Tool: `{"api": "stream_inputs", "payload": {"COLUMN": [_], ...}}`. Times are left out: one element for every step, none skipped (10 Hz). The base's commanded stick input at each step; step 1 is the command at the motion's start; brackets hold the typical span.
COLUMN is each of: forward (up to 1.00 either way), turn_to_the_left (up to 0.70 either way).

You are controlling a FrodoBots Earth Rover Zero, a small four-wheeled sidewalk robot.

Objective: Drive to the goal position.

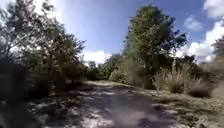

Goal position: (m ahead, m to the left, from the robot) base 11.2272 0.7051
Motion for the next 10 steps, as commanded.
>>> {"api": "stream_inputs", "payload": {"forward": [0.3,0.3,0.3,0.3,0.3,0.3,0.3,0.3,0.3,0.3], "turn_to_the_left": [0.0,0.0,0.0,0.02,0.11,0.21,0.69,0.75,0.75,0.75]}}
